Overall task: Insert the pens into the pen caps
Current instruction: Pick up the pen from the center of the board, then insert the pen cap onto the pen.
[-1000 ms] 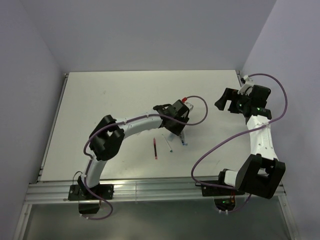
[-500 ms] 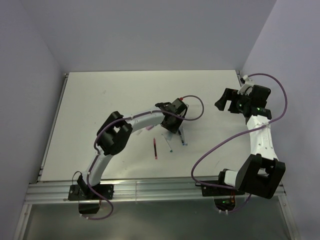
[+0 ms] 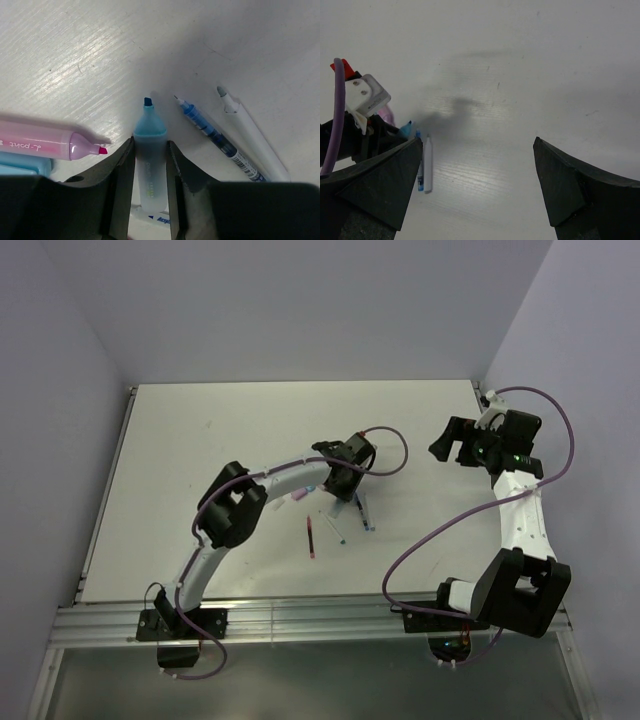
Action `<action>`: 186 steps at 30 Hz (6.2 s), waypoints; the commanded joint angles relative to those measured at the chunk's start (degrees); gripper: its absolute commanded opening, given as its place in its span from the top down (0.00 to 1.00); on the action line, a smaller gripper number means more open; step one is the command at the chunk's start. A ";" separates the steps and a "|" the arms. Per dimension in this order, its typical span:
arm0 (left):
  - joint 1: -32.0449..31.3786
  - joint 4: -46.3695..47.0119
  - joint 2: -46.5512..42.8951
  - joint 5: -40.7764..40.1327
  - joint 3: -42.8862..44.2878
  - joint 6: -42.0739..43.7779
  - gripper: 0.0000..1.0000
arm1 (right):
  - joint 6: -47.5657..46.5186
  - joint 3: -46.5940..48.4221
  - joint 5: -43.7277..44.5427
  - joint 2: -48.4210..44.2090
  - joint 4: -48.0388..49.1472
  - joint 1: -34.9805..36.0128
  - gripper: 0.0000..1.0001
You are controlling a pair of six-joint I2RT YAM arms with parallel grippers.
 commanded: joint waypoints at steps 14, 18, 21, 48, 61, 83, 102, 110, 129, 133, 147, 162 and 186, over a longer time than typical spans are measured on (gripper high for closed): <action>6.59 9.68 -18.67 11.18 5.00 -5.61 1.00 | 4.52 7.03 -16.81 -0.34 -1.22 0.43 0.03; 11.50 20.57 -25.81 15.65 -2.74 -14.22 1.00 | 5.93 7.57 -16.47 -2.71 1.06 3.94 0.05; 15.64 25.07 -28.36 16.81 -5.13 -20.03 1.00 | 7.25 8.00 -12.78 -4.90 2.65 8.95 0.07; 16.35 28.94 -26.17 24.98 -6.44 -33.22 0.99 | 20.97 16.79 10.51 3.96 9.16 38.05 0.27; 15.30 30.17 -26.00 26.12 -7.32 -33.84 1.00 | 20.35 18.99 12.27 8.27 6.78 39.72 0.53; 21.00 21.65 -33.37 22.89 -8.90 -10.41 0.01 | 9.02 13.90 8.49 2.30 1.52 36.92 1.00; 25.05 -6.91 -25.74 33.23 -11.02 62.16 0.30 | 4.09 6.95 2.79 -0.52 -5.43 20.30 1.00; 21.73 -9.47 -24.33 38.97 -16.72 92.27 0.47 | 4.44 7.56 1.55 0.45 -5.96 19.60 1.00; 14.24 -9.29 -12.29 32.46 -11.37 100.89 0.61 | 3.39 6.95 -1.26 -1.22 -6.93 16.52 1.00; 14.15 -7.54 -12.02 32.02 -11.98 101.16 0.57 | 2.69 6.25 -1.87 -1.04 -7.19 15.99 1.00; 14.15 -6.66 -8.51 29.03 -9.70 100.90 0.58 | 2.77 6.95 -3.46 0.19 -7.54 14.94 1.00; 13.54 -9.46 -5.88 25.16 -9.26 103.27 0.58 | 2.33 8.00 -3.72 0.98 -8.16 14.68 1.00; 22.39 5.52 -20.80 46.17 3.59 33.63 1.00 | -4.17 11.87 -5.75 1.07 -8.95 15.29 1.00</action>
